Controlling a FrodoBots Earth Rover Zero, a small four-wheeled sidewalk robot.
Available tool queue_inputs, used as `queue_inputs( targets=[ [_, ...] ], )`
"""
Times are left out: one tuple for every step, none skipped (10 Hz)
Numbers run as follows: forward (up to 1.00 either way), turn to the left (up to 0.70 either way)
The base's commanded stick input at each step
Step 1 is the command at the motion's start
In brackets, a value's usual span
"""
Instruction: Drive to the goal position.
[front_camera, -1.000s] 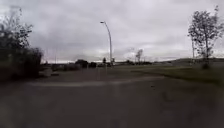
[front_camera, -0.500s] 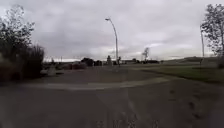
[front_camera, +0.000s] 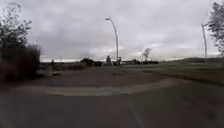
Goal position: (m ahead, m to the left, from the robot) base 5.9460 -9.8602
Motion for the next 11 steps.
queue_inputs(
  targets=[
    [1.0,0.0],
    [1.0,0.0],
    [1.0,0.0],
    [1.0,0.0],
    [1.0,0.0],
    [1.0,0.0],
    [1.0,0.0],
    [1.0,0.0],
    [1.0,0.0],
    [1.0,0.0],
    [1.0,0.0]
  ],
)
